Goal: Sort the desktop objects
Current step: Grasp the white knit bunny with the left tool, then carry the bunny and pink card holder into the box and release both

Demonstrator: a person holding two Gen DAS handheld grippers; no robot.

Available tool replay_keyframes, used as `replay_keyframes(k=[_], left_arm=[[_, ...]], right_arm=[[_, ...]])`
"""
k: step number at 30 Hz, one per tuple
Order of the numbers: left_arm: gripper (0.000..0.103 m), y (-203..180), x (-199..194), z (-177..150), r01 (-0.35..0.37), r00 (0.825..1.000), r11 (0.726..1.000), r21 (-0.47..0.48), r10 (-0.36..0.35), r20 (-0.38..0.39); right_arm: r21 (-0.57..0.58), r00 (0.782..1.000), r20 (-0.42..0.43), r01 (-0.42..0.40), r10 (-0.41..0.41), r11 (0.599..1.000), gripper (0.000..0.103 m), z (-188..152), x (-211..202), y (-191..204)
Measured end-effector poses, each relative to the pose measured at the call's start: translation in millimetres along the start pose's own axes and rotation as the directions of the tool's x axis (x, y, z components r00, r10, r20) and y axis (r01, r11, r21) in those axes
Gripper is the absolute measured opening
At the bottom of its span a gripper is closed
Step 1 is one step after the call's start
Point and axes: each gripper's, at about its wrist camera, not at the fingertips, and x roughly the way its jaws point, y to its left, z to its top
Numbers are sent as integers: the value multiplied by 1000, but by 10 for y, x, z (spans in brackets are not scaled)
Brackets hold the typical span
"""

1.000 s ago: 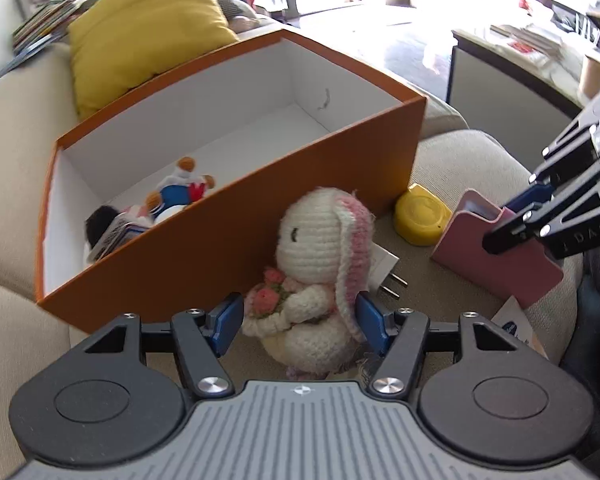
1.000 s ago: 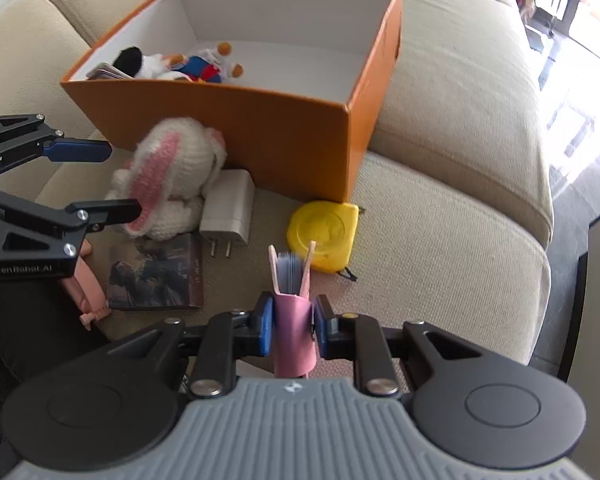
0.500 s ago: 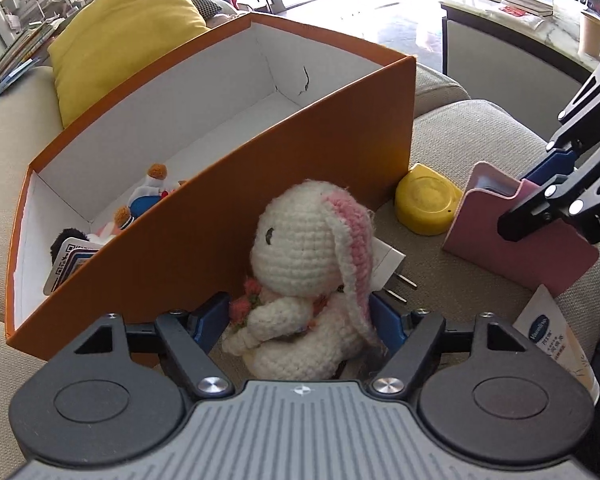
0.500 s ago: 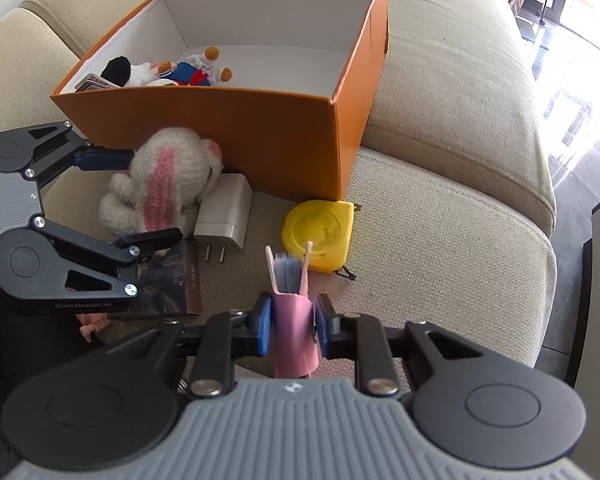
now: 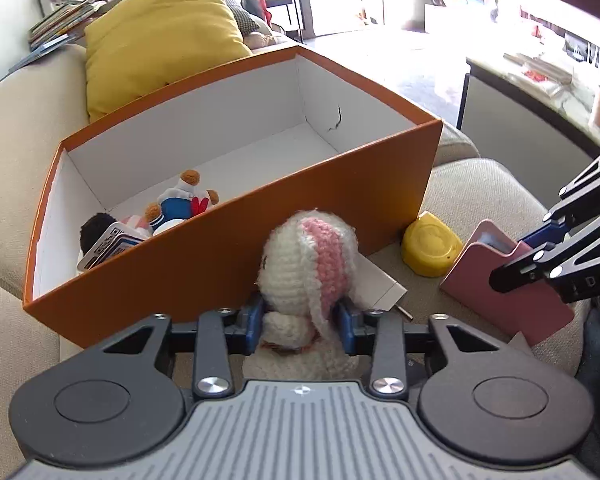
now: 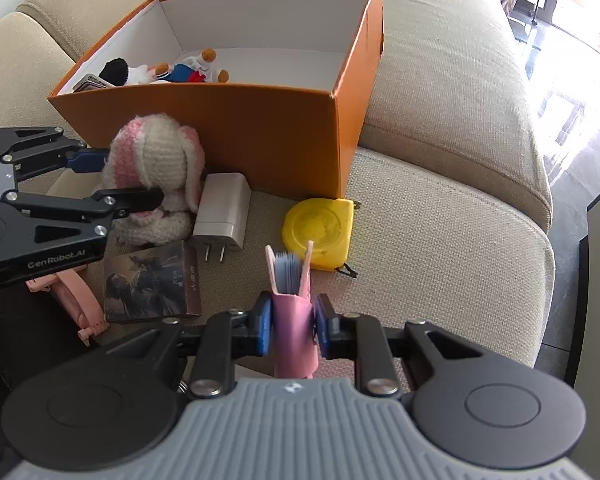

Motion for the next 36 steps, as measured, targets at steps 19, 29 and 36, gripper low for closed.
replay_keyframes(k=[19, 29, 36], left_arm=[[24, 357, -938, 317, 141, 979, 960, -240, -100, 176], [24, 731, -1004, 1046, 182, 970, 942, -282, -125, 210], [23, 1058, -181, 1391, 206, 973, 901, -382, -229, -15]], right_arm=[[12, 968, 236, -92, 87, 996, 20, 321, -942, 99], [-4, 917, 385, -114, 107, 993, 20, 1168, -1268, 226], [99, 957, 278, -109, 78, 989, 20, 1614, -629, 90]])
